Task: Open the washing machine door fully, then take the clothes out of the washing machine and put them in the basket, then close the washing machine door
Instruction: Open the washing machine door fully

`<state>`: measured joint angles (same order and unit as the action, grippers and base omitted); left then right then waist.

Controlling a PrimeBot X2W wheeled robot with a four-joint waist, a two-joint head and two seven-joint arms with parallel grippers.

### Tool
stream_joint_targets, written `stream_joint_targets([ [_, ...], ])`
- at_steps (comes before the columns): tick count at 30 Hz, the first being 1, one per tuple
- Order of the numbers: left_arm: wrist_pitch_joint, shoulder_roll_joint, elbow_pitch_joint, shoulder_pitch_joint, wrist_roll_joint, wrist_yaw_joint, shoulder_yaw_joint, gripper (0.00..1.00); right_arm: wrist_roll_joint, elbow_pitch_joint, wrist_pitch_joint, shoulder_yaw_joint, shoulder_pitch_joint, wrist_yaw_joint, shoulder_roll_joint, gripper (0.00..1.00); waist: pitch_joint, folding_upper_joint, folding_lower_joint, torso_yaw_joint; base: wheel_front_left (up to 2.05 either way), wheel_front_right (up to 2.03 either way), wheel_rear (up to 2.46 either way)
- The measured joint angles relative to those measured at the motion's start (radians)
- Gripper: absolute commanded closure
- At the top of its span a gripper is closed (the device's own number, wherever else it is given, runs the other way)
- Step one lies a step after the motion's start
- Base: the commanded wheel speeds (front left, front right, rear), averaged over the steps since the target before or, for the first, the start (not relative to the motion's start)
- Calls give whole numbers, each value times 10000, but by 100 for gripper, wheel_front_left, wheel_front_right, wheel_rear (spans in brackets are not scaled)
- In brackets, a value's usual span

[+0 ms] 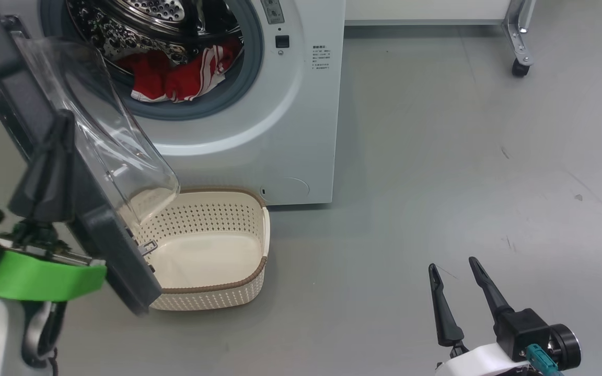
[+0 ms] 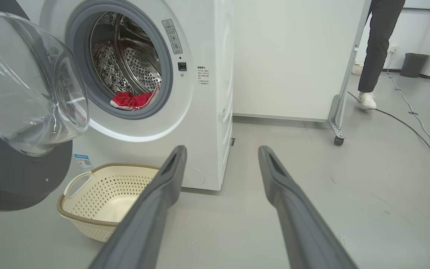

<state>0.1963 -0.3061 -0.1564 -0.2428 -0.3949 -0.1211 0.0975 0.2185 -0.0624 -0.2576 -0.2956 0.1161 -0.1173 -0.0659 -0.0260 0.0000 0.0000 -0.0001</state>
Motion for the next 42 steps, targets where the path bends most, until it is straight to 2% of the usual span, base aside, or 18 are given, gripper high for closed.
stream_joint_targets([
  [8,-719,50,364,731,-378,-2,1064,100,-12,-25,-2,15,62,12,25,0,-12,0,0,-123,0,0,0],
  [11,-936,217,629,1114,-738,-2,1333,100,-12,-50,0,17,101,15,35,0,-8,0,0,-159,0,0,0],
  [19,-1728,272,1651,1819,-803,-2,1841,100,-111,-73,0,13,120,23,46,0,-45,1,0,-249,0,0,0],
  [29,-1845,251,2247,2015,-911,17,1283,100,-199,-79,0,-50,120,94,86,0,-314,0,0,-444,0,0,0],
  [42,-1507,368,2732,1791,-1315,15,989,100,-199,-79,0,-12,119,90,146,0,-471,0,0,-482,0,0,0],
])
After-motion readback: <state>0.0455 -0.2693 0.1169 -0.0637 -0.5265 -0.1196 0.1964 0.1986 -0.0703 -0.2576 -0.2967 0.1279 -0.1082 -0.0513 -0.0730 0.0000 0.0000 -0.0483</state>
